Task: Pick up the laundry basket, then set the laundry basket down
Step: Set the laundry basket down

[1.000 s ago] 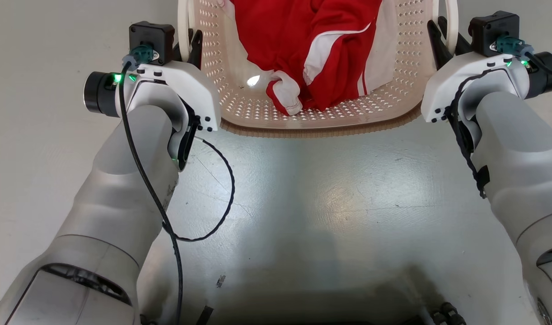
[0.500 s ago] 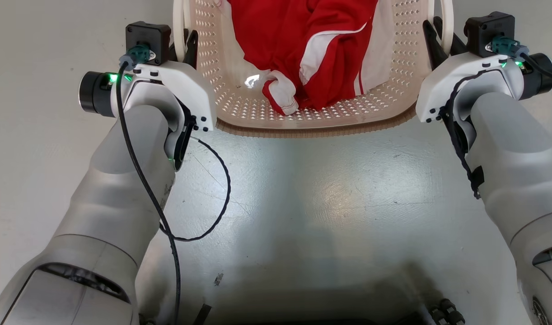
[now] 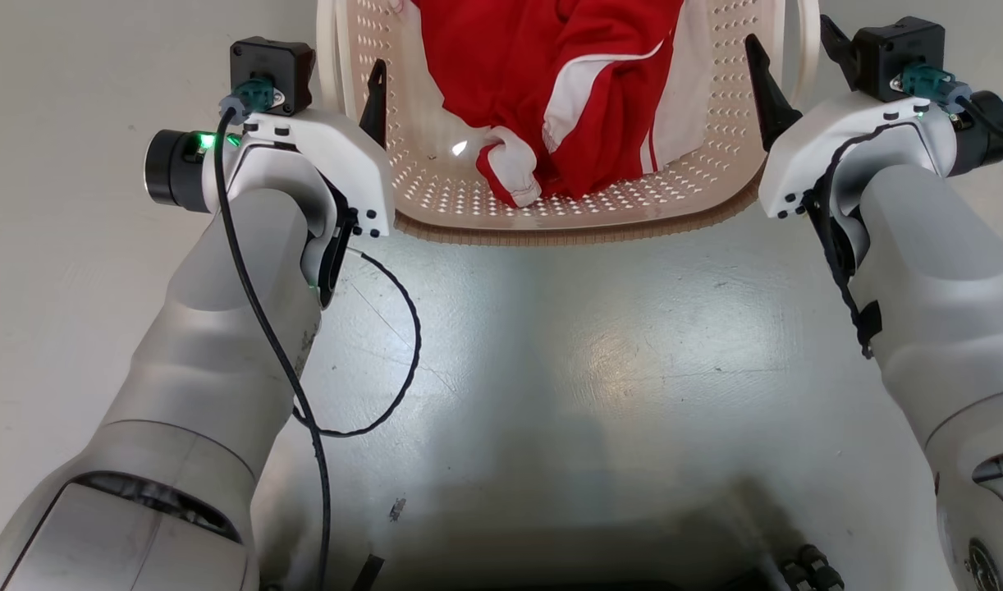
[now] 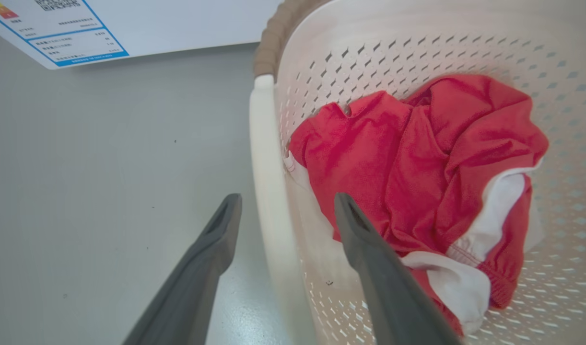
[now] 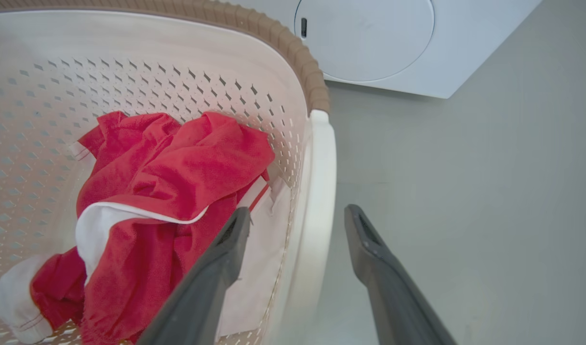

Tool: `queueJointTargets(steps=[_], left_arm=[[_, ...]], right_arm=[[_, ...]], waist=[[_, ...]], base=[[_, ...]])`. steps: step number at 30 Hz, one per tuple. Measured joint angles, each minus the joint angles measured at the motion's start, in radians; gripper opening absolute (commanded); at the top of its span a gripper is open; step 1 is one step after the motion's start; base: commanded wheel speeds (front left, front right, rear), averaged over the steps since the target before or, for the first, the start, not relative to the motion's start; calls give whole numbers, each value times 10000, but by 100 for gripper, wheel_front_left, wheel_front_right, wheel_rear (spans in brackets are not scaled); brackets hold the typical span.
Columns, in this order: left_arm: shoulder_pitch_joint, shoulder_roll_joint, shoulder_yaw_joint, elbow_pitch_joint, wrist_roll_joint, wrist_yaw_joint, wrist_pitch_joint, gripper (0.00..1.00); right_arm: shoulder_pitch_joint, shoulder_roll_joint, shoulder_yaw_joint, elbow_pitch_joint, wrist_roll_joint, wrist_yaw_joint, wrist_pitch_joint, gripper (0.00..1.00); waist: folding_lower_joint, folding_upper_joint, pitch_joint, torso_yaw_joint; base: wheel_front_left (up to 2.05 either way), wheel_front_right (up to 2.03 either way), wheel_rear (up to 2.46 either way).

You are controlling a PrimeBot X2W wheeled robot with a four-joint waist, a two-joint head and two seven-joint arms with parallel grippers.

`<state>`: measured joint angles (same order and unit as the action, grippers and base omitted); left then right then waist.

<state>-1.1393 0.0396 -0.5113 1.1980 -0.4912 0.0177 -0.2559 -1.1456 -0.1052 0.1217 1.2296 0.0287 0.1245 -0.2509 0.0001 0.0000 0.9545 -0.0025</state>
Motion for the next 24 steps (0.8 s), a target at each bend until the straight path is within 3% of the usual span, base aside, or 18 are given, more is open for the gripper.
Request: queueJointTargets(steps=[9,24], left_arm=[[55,59,228,52,71,178,0,100],[2202,343,1611,-1361,-71,389,0,100]], right_arm=[[751,142,-788,-754,-510,0,0,100],[2463,332,-1275,-2598,-922,0,0,100]], waist=[[0,0,-524,-62],[0,0,-2882,-205]], base=[[0,0,0],[0,0,0]])
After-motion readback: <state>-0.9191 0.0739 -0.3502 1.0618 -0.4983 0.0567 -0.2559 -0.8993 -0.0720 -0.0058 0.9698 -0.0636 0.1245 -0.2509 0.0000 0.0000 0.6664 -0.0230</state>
